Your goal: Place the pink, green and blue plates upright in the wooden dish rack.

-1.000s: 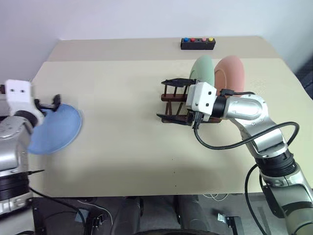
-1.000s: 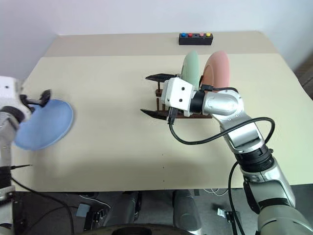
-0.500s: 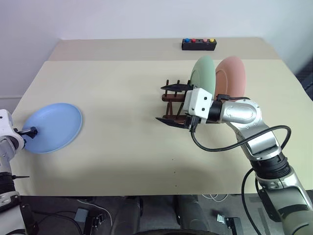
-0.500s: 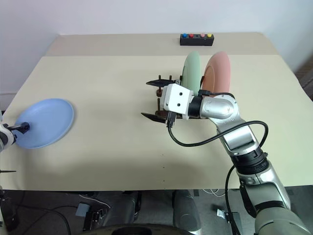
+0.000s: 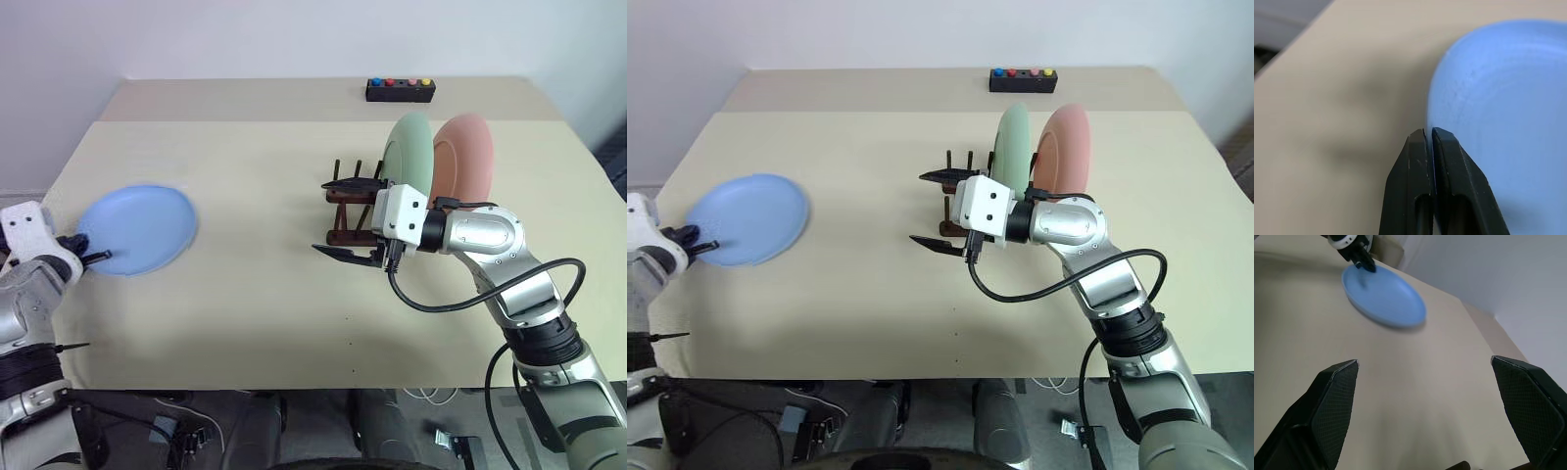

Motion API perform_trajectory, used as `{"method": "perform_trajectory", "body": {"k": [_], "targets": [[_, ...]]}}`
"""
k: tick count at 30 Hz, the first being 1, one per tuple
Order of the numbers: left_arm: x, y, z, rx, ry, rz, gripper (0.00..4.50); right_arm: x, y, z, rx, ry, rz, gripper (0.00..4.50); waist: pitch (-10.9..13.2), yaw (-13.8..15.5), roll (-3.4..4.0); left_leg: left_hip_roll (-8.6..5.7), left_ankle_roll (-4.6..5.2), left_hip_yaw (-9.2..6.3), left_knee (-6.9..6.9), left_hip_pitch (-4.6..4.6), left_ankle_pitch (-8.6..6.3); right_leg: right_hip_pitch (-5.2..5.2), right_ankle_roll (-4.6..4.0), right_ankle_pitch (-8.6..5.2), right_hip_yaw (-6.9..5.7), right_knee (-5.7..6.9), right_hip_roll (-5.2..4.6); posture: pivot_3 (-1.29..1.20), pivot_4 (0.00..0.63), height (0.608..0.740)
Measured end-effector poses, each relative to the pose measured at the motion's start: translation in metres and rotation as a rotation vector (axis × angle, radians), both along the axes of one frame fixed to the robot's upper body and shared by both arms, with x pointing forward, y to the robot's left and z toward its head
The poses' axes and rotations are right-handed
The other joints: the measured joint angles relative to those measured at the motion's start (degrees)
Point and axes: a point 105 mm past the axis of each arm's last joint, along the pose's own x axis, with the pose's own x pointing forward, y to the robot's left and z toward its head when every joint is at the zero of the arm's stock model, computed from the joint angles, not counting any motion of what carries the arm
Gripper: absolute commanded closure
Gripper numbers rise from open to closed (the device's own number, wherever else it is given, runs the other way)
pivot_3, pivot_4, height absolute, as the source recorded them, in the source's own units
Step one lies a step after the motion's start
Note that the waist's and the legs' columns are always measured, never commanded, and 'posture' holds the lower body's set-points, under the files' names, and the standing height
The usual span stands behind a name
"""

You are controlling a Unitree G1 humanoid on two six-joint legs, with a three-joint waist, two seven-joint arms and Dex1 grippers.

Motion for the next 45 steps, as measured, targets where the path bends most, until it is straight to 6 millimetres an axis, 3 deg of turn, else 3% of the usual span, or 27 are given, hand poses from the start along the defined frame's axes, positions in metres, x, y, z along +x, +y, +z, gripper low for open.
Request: {"method": "perform_trajectory", "body": {"k": [6, 9, 13, 16, 18, 25, 30, 34, 40, 45], "targets": [[0.026, -0.061, 0.07, 0.134, -0.279, -0.121, 4.48, 0.004, -0.005, 0.005, 0.011, -0.023, -0.028, 0.05, 0.01, -0.1, -0.03, 0.0, -0.01, 0.0, 0.0, 0.0, 0.0, -0.01, -0.01, 0.01, 0.0, 0.0, 0.01, 0.0, 0.15, 0.74], [0.044, -0.103, 0.105, 0.188, -0.379, -0.127, 4.48, 0.009, 0.0, 0.016, 0.021, -0.09, -0.051, 0.05, 0.05, 0.01, -0.1, -0.04, -0.04, -0.01, 0.03, -0.03, 0.02, 0.02, 0.06, 0.06, -0.02, -0.05, 0.0, 0.0, 0.15, 0.74], [0.054, -0.16, 0.134, 0.179, -0.481, -0.174, 4.48, 0.023, -0.002, 0.024, -0.008, -0.211, -0.135, 0.05, 0.06, -0.07, -0.12, -0.05, -0.04, -0.01, 0.0, -0.05, 0.02, -0.03, 0.08, 0.07, -0.02, -0.07, 0.0, 0.0, 0.15, 0.74], [0.051, -0.202, 0.15, 0.207, -0.542, -0.249, 4.48, 0.033, -0.003, 0.029, -0.029, -0.293, -0.189, 0.05, 0.06, -0.43, -0.11, -0.05, -0.04, 0.01, -0.05, -0.06, 0.02, -0.09, 0.08, 0.07, 0.0, -0.06, 0.0, 0.0, 0.15, 0.74], [0.047, -0.219, 0.157, 0.231, -0.571, -0.268, 4.48, 0.038, -0.005, 0.03, -0.04, -0.339, -0.224, 0.05, 0.07, -0.57, -0.1, -0.05, -0.04, 0.02, -0.07, -0.06, 0.03, -0.11, 0.07, 0.07, 0.01, -0.05, 0.01, 0.0, 0.15, 0.74], [0.037, -0.254, 0.164, 0.236, -0.605, -0.341, 4.48, 0.052, -0.003, 0.033, -0.105, -0.472, -0.29, 0.05, 0.07, -0.28, -0.1, -0.05, -0.06, 0.03, -0.01, -0.06, 0.03, -0.07, 0.08, 0.07, 0.01, -0.06, 0.01, 0.0, 0.15, 0.74], [0.031, -0.266, 0.165, 0.197, -0.613, -0.394, 4.48, 0.059, -0.002, 0.022, -0.166, -0.485, -0.3, 0.05, 0.07, -0.32, -0.1, -0.05, -0.06, 0.03, -0.01, -0.06, 0.04, -0.07, 0.07, 0.07, 0.01, -0.05, 0.01, 0.0, 0.15, 0.74], [0.031, -0.267, 0.165, 0.196, -0.609, -0.407, 4.5, 0.063, -0.004, 0.015, -0.199, -0.481, -0.309, 1.35, 0.07, -0.37, -0.1, -0.05, -0.06, 0.03, -0.02, -0.06, 0.04, -0.07, 0.07, 0.07, 0.01, -0.06, 0.01, 0.0, 0.15, 0.74], [0.029, -0.27, 0.164, 0.183, -0.607, -0.421, 4.5, 0.062, -0.003, 0.015, -0.209, -0.508, -0.303, 4.48, 0.07, -0.3, -0.1, -0.05, -0.06, 0.03, 0.0, -0.06, 0.04, -0.06, 0.07, 0.07, 0.01, -0.06, 0.01, 0.0, 0.15, 0.74], [0.031, -0.264, 0.162, 0.132, -0.59, -0.403, 4.5, 0.062, -0.002, 0.016, -0.21, -0.535, -0.301, 4.48, 0.07, -0.31, -0.1, -0.05, -0.07, 0.03, 0.0, -0.06, 0.04, -0.06, 0.08, 0.07, 0.01, -0.06, 0.01, 0.0, 0.15, 0.74]]}}
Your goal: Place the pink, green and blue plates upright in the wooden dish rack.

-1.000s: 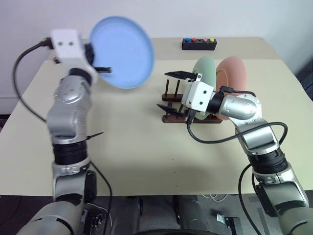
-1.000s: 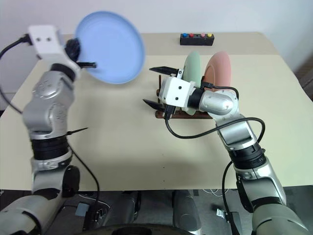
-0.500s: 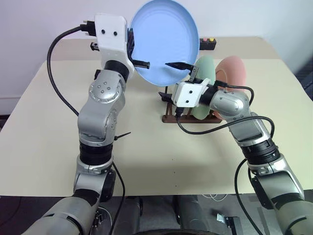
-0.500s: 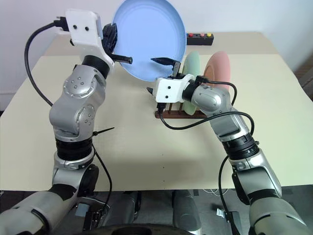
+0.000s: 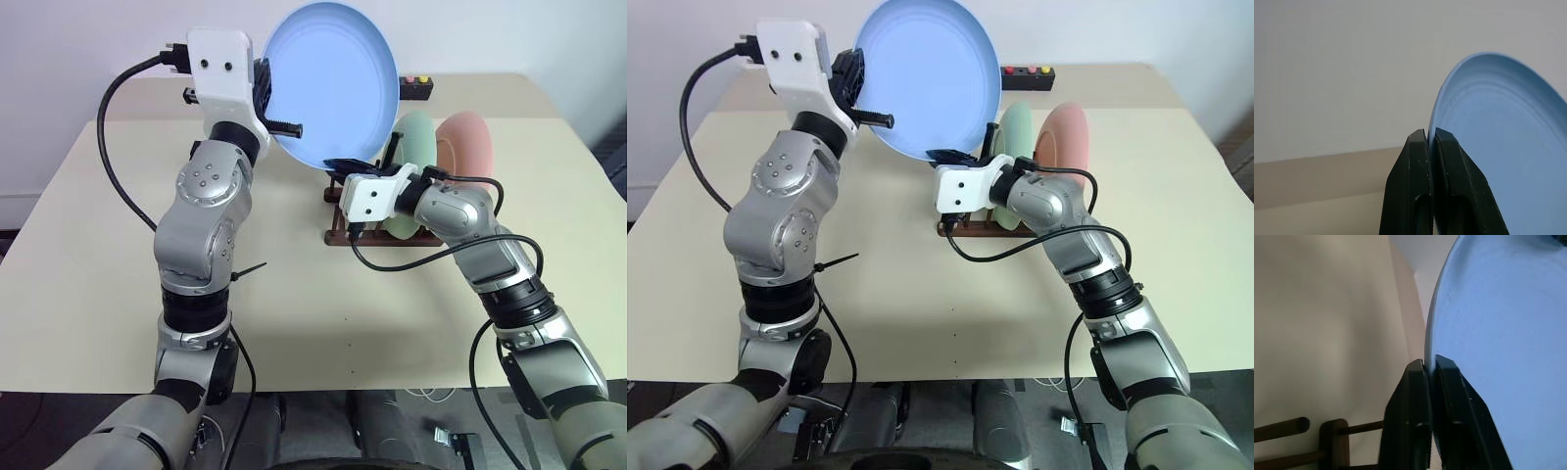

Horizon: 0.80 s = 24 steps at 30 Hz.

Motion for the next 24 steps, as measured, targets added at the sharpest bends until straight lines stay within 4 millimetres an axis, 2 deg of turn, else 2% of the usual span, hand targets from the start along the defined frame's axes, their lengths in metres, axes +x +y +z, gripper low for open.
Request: {"method": "perform_trajectory", "body": {"k": [3, 7, 9, 10, 15, 18, 21, 24], "targets": [[0.0, 0.002, 0.0, -0.057, 0.013, -0.027, 3.5, 0.0, 0.0, 0.0, -0.011, -0.014, 0.0, 4.5, 0.0, 0.03, 0.0, 0.0, 0.0, 0.0, 0.0, 0.0, 0.0, 0.0, 0.0, 0.0, 0.0, 0.0, 0.0, 0.0, 0.15, 0.74], [-0.001, 0.007, 0.002, -0.143, 0.013, -0.065, 1.46, 0.0, 0.0, -0.001, -0.019, -0.022, -0.005, 4.5, 0.0, -0.07, 0.0, 0.0, -0.01, 0.0, 0.0, 0.01, 0.0, 0.0, 0.0, 0.0, 0.0, 0.0, 0.0, 0.0, 0.15, 0.74], [-0.001, 0.017, 0.006, -0.2, -0.008, -0.064, 0.45, 0.0, 0.0, -0.002, -0.026, -0.03, -0.005, 4.5, 0.01, -0.12, 0.0, 0.0, -0.01, 0.0, -0.01, 0.01, 0.01, -0.01, 0.0, 0.0, 0.0, 0.01, 0.01, 0.0, 0.15, 0.74], [-0.002, 0.025, 0.011, -0.251, -0.024, -0.065, 0.09, 0.0, 0.0, -0.001, -0.027, -0.036, -0.001, 4.5, 0.01, -0.11, -0.01, 0.0, -0.01, 0.0, 0.0, 0.01, 0.01, -0.01, 0.0, 0.0, 0.0, 0.0, 0.01, 0.0, 0.15, 0.74], [-0.016, 0.074, 0.048, -0.471, -0.192, -0.022, 0.09, -0.003, 0.003, 0.0, -0.032, -0.066, 0.018, 4.5, 0.01, -0.01, -0.02, 0.0, -0.02, 0.0, 0.0, 0.01, 0.01, 0.01, 0.0, 0.0, 0.0, -0.02, 0.0, 0.0, 0.15, 0.74], [-0.018, 0.109, 0.049, -0.415, -0.226, 0.087, 0.09, -0.005, 0.007, 0.003, -0.012, -0.076, 0.042, 4.5, 0.01, -0.35, -0.01, 0.01, -0.02, 0.0, -0.02, 0.05, 0.01, 0.01, 0.0, 0.0, 0.0, 0.01, 0.03, 0.0, 0.15, 0.74], [-0.017, 0.153, 0.025, -0.243, -0.171, 0.252, 0.09, -0.01, 0.015, 0.008, 0.081, -0.036, 0.09, 4.5, 0.0, -1.31, 0.01, 0.0, -0.02, -0.01, -0.07, 0.06, 0.01, 0.01, -0.01, 0.0, 0.01, 0.03, 0.02, 0.0, 0.15, 0.74], [-0.007, 0.174, -0.027, -0.085, 0.005, 0.304, 0.09, -0.018, 0.023, 0.018, 0.2, 0.038, 0.157, 4.5, 0.01, -1.44, 0.0, 0.01, -0.02, -0.05, -0.06, 0.03, 0.01, 0.0, -0.01, 0.0, 0.0, 0.04, 0.02, 0.0, 0.15, 0.74]]}}
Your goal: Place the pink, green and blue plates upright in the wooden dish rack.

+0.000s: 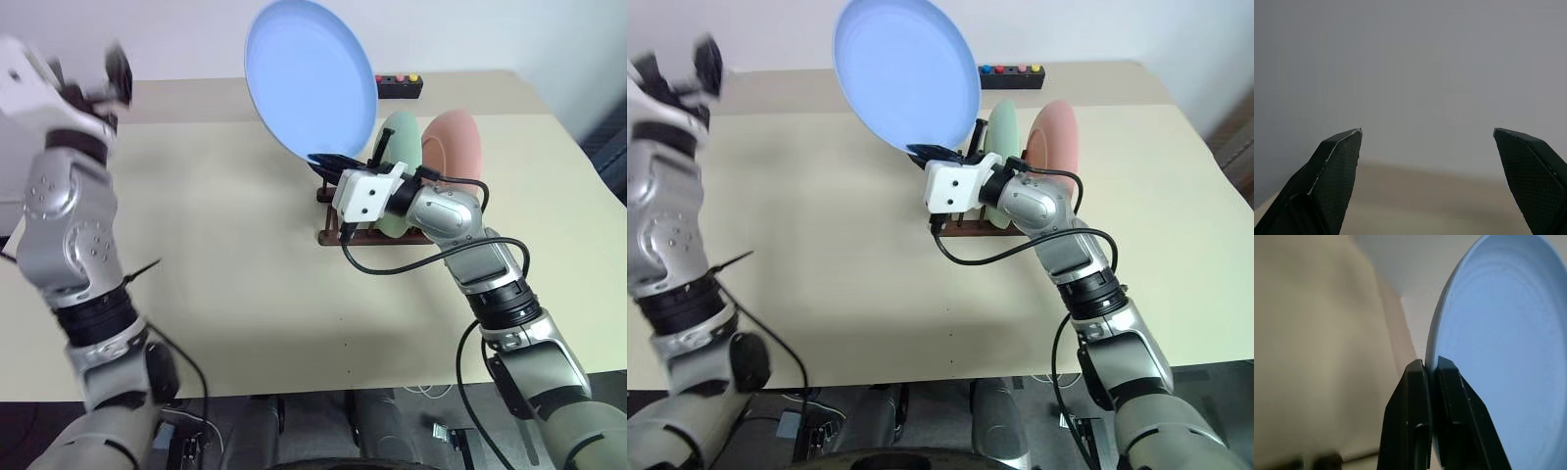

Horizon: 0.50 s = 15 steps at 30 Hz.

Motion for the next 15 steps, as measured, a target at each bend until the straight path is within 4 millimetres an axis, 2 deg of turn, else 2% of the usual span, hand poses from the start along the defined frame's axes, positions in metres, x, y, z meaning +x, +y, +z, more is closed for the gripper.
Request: {"method": "perform_trajectory", "body": {"k": [2, 6, 11, 15], "targets": [[0.002, -0.001, -0.027, 0.064, 0.096, -0.041, 0.09, -0.008, 0.008, 0.008, 0.089, 0.067, 0.064, 4.5, 0.0, 0.1, -0.01, 0.0, 0.0, -0.04, 0.02, -0.01, 0.0, 0.02, 0.0, 0.0, -0.01, -0.01, 0.0, 0.0, 0.15, 0.74], [-0.003, -0.032, -0.079, 0.211, 0.246, -0.248, 0.09, -0.031, 0.019, 0.023, 0.259, 0.257, 0.222, 4.5, 0.0, 0.27, -0.01, 0.0, 0.01, -0.07, 0.02, -0.02, 0.0, 0.03, -0.02, 0.01, -0.02, 0.01, -0.01, 0.0, 0.15, 0.74], [-0.033, -0.086, -0.123, 0.386, 0.314, -0.555, 0.09, -0.037, 0.007, 0.023, 0.443, 0.502, 0.275, 4.5, -0.01, 0.18, 0.02, 0.03, 0.02, -0.06, -0.03, 0.01, -0.01, 0.01, -0.06, 0.01, -0.01, 0.03, -0.01, 0.0, 0.15, 0.74], [-0.049, -0.111, -0.14, 0.433, 0.33, -0.712, 0.09, -0.035, -0.004, 0.022, 0.576, 0.629, 0.256, 4.5, 0.0, 0.16, 0.03, 0.04, 0.02, -0.06, -0.05, 0.01, -0.01, -0.01, -0.1, 0.03, -0.02, 0.04, 0.01, 0.0, 0.15, 0.74]]}}
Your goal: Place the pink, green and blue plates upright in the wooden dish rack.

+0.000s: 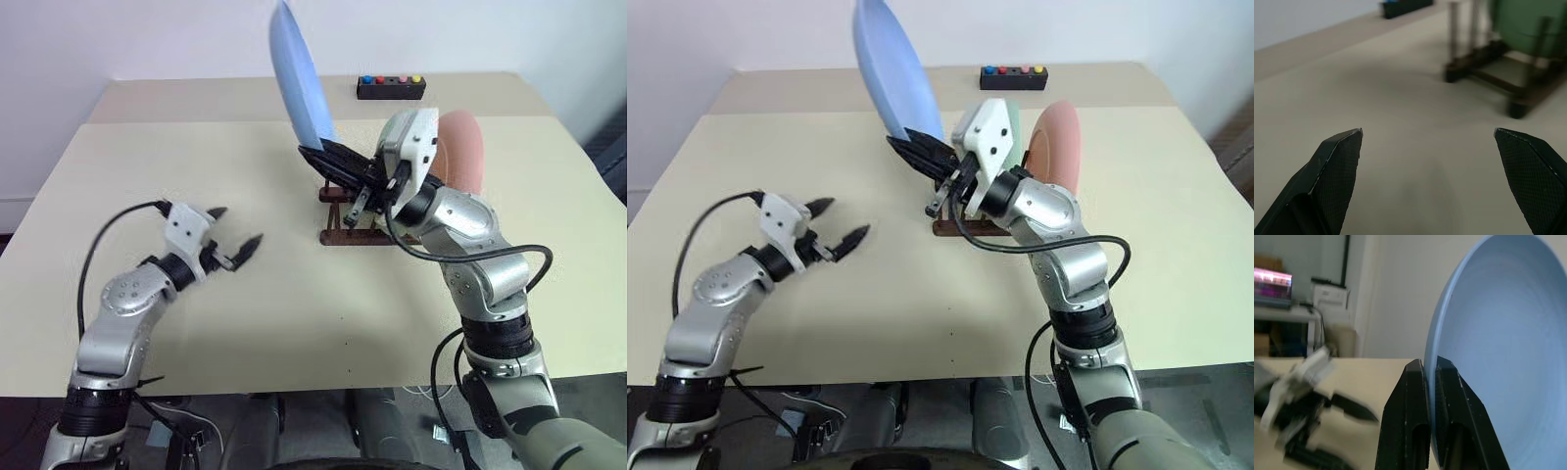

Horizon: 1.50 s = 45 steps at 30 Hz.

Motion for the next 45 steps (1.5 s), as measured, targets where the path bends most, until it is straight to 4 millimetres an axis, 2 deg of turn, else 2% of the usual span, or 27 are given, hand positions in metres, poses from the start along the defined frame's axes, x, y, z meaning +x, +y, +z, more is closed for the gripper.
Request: {"method": "perform_trajectory", "body": {"k": [9, 17, 22, 35, 39, 45], "targets": [[-0.021, -0.024, -0.007, -0.023, 0.048, -0.192, 0.09, 0.004, -0.023, -0.007, 0.149, 0.219, -0.027, 4.5, 0.0, -0.06, 0.02, 0.0, 0.01, 0.01, 0.0, 0.0, 0.0, 0.0, 0.0, 0.0, 0.0, 0.0, 0.01, 0.0, 0.15, 0.74], [-0.023, -0.026, -0.008, -0.03, 0.068, -0.213, 0.09, 0.005, -0.027, -0.009, 0.196, 0.301, -0.013, 4.5, 0.0, -0.09, 0.02, 0.0, 0.02, 0.02, 0.0, 0.0, -0.01, 0.0, 0.01, 0.0, 0.0, 0.0, 0.01, 0.0, 0.15, 0.74], [-0.025, -0.027, -0.006, -0.029, 0.062, -0.22, 0.09, 0.004, -0.027, -0.019, 0.193, 0.356, -0.004, 4.5, 0.0, -0.08, 0.03, 0.0, 0.02, 0.02, 0.01, 0.0, -0.01, 0.0, 0.01, 0.0, 0.0, 0.0, 0.01, 0.0, 0.15, 0.74], [-0.026, -0.028, -0.007, -0.029, 0.063, -0.223, 0.09, 0.005, -0.029, -0.024, 0.212, 0.414, -0.012, 4.5, 0.0, -0.09, 0.03, 0.01, 0.02, 0.02, 0.0, 0.0, -0.01, 0.0, 0.01, 0.0, 0.0, 0.0, 0.02, 0.0, 0.15, 0.74], [-0.026, -0.028, -0.007, -0.029, 0.063, -0.222, 0.0, 0.007, -0.03, -0.026, 0.214, 0.424, -0.024, 3.16, 0.0, -0.08, 0.03, 0.01, 0.02, 0.02, 0.0, 0.0, -0.01, 0.0, 0.01, 0.0, 0.0, 0.0, 0.01, 0.0, 0.15, 0.74], [-0.026, -0.028, -0.007, -0.029, 0.062, -0.221, 0.0, 0.007, -0.03, -0.026, 0.216, 0.427, -0.03, 0.05, 0.0, -0.09, 0.03, 0.01, 0.03, 0.02, 0.0, 0.0, -0.01, 0.0, 0.01, 0.0, 0.0, -0.01, 0.02, 0.0, 0.15, 0.74]]}}
